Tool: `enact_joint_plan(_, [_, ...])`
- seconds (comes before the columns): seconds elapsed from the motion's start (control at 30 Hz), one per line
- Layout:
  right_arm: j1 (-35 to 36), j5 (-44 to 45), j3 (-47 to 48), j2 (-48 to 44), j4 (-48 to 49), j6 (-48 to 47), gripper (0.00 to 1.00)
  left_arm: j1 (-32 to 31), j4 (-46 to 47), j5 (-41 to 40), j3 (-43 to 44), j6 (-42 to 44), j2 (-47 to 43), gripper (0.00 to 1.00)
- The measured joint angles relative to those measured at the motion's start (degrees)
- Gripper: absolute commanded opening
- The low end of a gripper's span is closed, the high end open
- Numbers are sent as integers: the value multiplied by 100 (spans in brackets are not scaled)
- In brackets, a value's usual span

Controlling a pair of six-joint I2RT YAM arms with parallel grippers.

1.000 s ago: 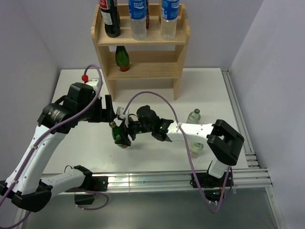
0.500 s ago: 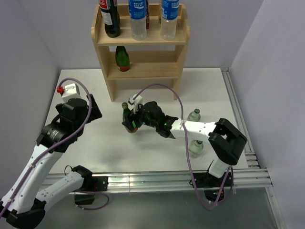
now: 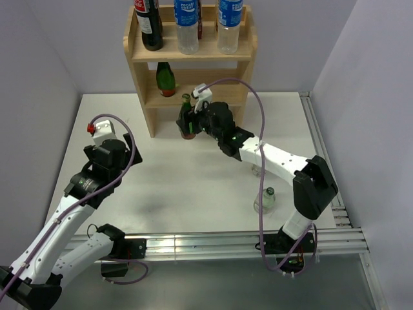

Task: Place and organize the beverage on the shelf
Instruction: Place the drink on the shelf.

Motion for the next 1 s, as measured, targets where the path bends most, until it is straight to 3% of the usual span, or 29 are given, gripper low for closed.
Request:
enact_joint_plan(0.57, [-393,264,1631,688,-590,-278,0,37,208,234,-92,87,-181,99])
enact_joint_plan(1.0, [-586,313,1655,868,-518,-192,0,96,260,404,-94,94,-184,99])
